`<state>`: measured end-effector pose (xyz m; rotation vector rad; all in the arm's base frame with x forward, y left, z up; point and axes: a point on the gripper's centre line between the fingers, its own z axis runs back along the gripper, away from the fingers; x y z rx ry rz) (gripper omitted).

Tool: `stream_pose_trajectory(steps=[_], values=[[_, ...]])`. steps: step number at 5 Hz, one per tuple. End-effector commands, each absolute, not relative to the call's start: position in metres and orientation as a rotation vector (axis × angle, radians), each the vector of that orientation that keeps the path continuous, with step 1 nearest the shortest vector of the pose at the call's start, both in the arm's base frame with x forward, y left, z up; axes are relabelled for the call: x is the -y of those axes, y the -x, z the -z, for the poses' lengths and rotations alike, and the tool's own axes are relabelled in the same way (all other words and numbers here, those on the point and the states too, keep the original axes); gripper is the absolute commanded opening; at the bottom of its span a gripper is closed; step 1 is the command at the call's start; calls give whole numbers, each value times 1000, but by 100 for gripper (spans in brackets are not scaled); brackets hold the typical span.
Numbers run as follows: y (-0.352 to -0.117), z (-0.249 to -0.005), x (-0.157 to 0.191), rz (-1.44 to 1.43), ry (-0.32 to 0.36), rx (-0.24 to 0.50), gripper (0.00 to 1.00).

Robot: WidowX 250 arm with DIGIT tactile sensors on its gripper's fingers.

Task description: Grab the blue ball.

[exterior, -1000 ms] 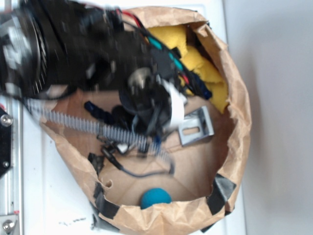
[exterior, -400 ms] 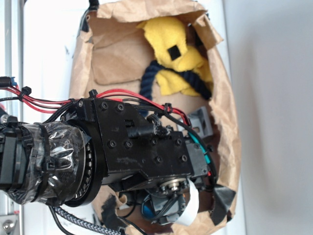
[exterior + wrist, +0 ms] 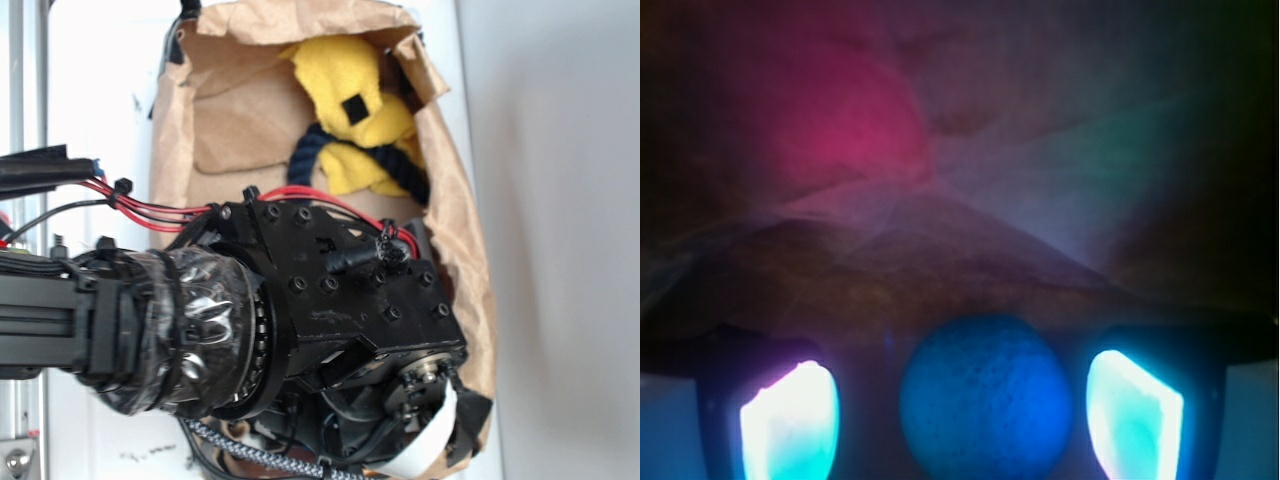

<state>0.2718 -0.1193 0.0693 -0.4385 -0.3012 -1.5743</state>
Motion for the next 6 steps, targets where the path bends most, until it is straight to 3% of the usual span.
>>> stream_pose_trajectory(steps=[1, 2, 3, 4, 6], values=[[-252, -34, 123, 1565, 293, 237, 100], [-250, -25, 123, 1495, 254, 272, 0], [-250, -31, 125, 1498, 284, 260, 0], [-252, -44, 122, 1507, 342, 278, 100], [-256, -74, 109, 1514, 370, 341, 100]])
